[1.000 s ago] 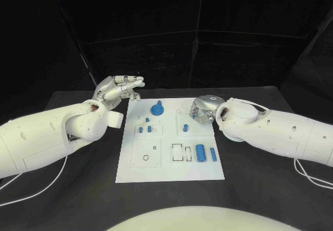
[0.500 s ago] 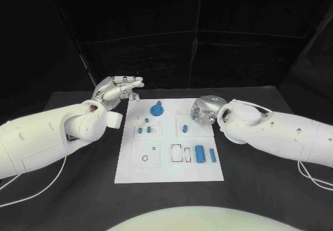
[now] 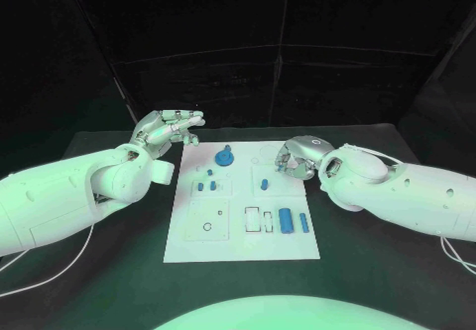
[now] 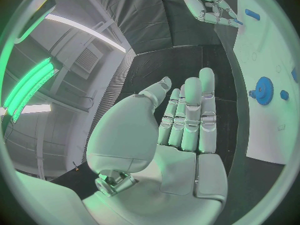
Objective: Assemble the parts on the task board
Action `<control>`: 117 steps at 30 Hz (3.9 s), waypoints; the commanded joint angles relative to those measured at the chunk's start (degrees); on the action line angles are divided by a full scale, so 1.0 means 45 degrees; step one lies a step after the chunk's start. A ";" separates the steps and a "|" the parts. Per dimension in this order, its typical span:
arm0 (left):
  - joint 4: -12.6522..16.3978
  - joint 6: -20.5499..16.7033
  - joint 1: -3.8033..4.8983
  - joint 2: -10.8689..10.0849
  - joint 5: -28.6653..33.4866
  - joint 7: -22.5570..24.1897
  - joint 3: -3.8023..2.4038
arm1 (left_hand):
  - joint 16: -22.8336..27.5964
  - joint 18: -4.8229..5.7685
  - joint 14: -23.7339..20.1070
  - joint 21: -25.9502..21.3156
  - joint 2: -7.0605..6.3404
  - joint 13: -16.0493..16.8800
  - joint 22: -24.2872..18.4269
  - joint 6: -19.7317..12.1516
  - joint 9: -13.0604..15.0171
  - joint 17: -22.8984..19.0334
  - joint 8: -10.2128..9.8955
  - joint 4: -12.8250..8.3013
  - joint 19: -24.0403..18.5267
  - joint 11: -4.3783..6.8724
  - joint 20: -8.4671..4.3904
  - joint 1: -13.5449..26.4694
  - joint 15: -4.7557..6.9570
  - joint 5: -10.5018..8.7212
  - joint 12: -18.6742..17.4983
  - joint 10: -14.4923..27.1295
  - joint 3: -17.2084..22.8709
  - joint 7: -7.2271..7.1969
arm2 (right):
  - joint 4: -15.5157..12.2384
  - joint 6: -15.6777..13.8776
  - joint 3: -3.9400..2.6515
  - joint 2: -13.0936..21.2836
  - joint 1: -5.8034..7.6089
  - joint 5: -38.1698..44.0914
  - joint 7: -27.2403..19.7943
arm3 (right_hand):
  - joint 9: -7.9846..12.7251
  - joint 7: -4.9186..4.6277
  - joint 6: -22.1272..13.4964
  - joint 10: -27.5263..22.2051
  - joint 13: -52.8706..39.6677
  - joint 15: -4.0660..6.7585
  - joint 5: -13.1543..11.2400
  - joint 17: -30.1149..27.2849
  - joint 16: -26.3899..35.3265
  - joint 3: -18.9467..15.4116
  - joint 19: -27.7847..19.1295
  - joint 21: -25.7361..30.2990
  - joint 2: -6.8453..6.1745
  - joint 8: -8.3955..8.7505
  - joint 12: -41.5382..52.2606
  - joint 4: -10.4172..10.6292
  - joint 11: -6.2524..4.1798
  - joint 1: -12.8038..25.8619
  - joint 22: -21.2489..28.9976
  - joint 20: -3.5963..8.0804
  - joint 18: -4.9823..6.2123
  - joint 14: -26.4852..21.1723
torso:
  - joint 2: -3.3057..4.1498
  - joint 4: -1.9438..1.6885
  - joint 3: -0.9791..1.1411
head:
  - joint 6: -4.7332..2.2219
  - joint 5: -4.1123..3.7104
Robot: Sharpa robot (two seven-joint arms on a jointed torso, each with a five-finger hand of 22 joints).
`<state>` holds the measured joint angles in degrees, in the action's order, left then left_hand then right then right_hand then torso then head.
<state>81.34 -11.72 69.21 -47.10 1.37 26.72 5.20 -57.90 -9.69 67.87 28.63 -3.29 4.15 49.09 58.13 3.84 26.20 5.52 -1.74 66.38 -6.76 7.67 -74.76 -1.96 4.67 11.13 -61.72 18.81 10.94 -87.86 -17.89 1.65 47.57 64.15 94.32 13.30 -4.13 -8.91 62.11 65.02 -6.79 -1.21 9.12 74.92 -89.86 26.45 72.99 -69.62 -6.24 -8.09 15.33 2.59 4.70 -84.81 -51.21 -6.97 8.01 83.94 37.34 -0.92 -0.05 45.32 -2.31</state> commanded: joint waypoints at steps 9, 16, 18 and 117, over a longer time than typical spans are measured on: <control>-0.0034 0.0200 0.0006 0.0093 0.0049 0.0055 -0.0005 | 0.0031 -0.0168 -0.0082 -0.0058 0.0022 0.0016 -0.0016 -0.0087 0.0006 -0.0017 0.0003 -0.0053 -0.0075 -0.0003 0.0001 -0.0075 0.0010 0.0024 0.0079 0.0099 0.0008 -0.0035 | -0.2038 -0.1108 -0.0192 0.0269 0.0040 -0.0362 0.0007 | -0.0009 -0.0014 0.0086 0.0053 0.0033 0.0104 0.0110 0.3351 -0.0031 0.0067 0.0065 -0.0114 0.0028 0.0057 -0.0093 -0.0098 0.0038 0.0023 -0.0061 0.0051 -0.0178 0.1346 | 0.0001 -0.0040 -0.0015 | 0.0011 0.0130; -0.0038 0.0201 0.0003 0.0121 0.0048 0.0059 0.0001 | 0.0031 -0.0168 -0.0082 -0.0058 0.0022 0.0016 -0.0016 -0.0087 0.0006 -0.0017 0.0003 -0.0053 -0.0075 -0.0003 0.0001 -0.0075 0.0010 0.0024 0.0079 0.0099 0.0008 -0.0035 | -0.2527 -0.1053 -0.0224 -0.0086 0.0041 -0.0373 0.0001 | -0.0007 0.0069 0.0165 0.0168 0.0119 0.0408 0.0136 -0.0460 0.3664 0.0233 0.0100 -0.0123 0.0039 0.0157 -0.0236 -0.0356 -0.0063 0.0334 -0.0068 0.0317 -0.0194 0.0276 | 0.0013 -0.0001 -0.0014 | 0.0048 0.0440; -0.0032 0.0203 0.0003 0.0128 0.0048 0.0058 0.0002 | 0.0032 -0.0167 -0.0087 -0.0064 0.0023 0.0015 -0.0021 -0.0095 0.0005 -0.0020 0.0002 -0.0056 -0.0075 -0.0007 0.0002 -0.0080 0.0008 0.0023 0.0084 0.0112 0.0005 -0.0030 | -0.2463 -0.0959 -0.0225 -0.0312 0.0041 -0.0374 -0.0003 | -0.0008 0.0065 0.0189 0.0200 0.0135 0.0401 0.0130 -0.0848 0.3966 0.0263 0.0106 -0.0117 0.0066 0.0183 -0.0267 -0.0415 -0.0067 0.0422 -0.0065 0.0338 -0.0180 0.0355 | 0.0014 0.0000 -0.0023 | 0.0076 0.0537; -0.0138 0.0577 -0.0002 0.0361 0.0048 -0.0221 0.0025 | 0.0037 -0.0160 -0.0128 -0.0109 0.0048 0.0010 -0.0062 -0.0142 0.0002 -0.0043 0.0002 -0.0044 -0.0082 -0.0036 0.0016 -0.0074 -0.0016 0.0015 0.0131 0.0186 -0.0025 0.0002 | -0.0177 0.1632 0.0378 -0.3752 -0.1018 0.0717 -0.0603 | 0.0002 0.0057 0.0126 0.0145 0.0180 0.0388 0.0161 -0.1390 0.4199 0.0047 0.0056 -0.0028 0.0050 0.0313 -0.0386 -0.0455 -0.0071 0.0873 0.0040 0.0332 -0.0173 0.0512 | 0.0003 0.0004 -0.0002 | 0.0750 0.1870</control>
<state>80.64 -9.89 69.11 -45.45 1.42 25.68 5.36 -57.90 -9.68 67.67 28.41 -3.29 4.14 48.86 57.71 3.84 26.05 5.52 -1.74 66.38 -6.76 7.68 -74.76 -2.17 4.67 11.33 -61.32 18.82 10.94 -88.42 -11.30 3.36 30.70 59.52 97.70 10.99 -4.09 -8.39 62.80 65.62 -6.05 0.32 9.86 68.73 -71.22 26.91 73.30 -69.85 -5.93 -6.80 13.91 0.53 4.51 -81.35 -51.05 -5.61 7.57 84.04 37.34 -0.89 -0.09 48.71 6.04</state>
